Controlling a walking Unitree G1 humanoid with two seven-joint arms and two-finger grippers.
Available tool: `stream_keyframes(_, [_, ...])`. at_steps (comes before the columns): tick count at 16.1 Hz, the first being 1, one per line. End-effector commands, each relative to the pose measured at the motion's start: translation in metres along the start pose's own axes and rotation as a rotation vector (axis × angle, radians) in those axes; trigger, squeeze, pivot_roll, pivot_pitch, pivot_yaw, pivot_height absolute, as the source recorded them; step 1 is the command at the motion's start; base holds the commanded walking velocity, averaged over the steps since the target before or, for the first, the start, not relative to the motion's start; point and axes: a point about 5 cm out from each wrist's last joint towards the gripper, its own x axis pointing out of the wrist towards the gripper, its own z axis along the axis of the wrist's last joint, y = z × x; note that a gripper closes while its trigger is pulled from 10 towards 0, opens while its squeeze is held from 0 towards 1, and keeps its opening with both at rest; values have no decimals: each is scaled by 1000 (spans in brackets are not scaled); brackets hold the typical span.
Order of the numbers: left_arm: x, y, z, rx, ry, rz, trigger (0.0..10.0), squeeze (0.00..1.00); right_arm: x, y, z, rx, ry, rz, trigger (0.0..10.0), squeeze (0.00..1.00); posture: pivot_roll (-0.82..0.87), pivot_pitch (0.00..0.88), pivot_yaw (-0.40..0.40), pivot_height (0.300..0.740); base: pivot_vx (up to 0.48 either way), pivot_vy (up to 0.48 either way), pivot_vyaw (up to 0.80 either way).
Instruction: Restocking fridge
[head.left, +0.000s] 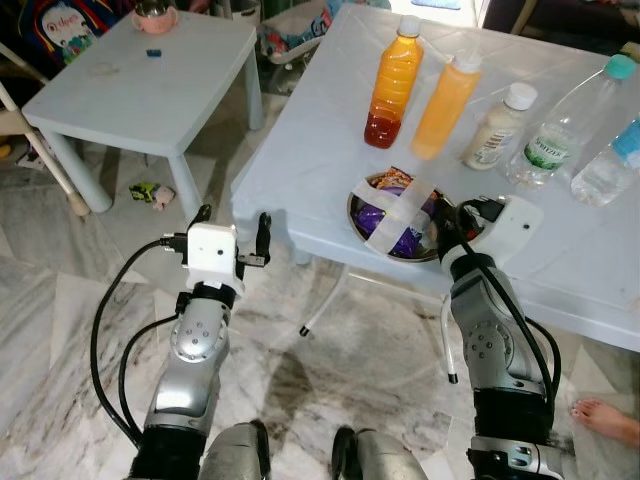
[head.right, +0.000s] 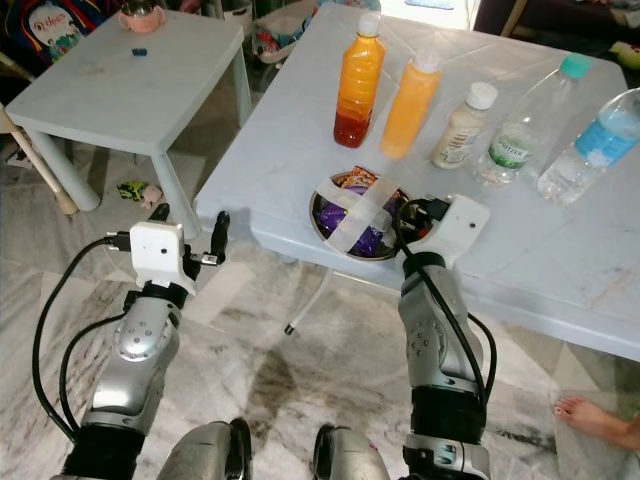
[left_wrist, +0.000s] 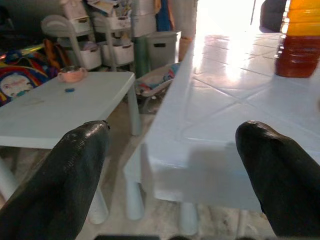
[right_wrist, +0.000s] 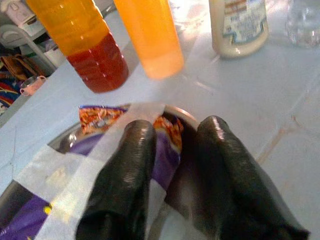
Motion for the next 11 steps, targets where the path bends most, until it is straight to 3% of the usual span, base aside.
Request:
stream_keyframes(1, [2, 4, 6, 13, -18, 20, 10000, 0, -3, -2, 4, -22, -16, -1, 10000, 1000, 41, 157, -49, 740, 0, 0, 0])
stream_keyframes(4, [-3, 6, 1, 21, -4, 17, 10000, 0, -10, -7, -1, -66, 1, -3, 10000, 1000, 41, 153, -54, 740, 0, 0, 0])
stream_keyframes(6, [-8, 9, -2, 23, 11, 19, 10000, 0, -19, -3, 11, -196, -76, 34, 10000, 1000, 33, 153, -52, 740, 0, 0, 0])
stream_keyframes(11, [-9, 6, -5, 21, 22, 8, 10000, 0, -23, -7, -1, -174, 5, 6, 10000, 1000, 32, 142, -54, 740, 0, 0, 0])
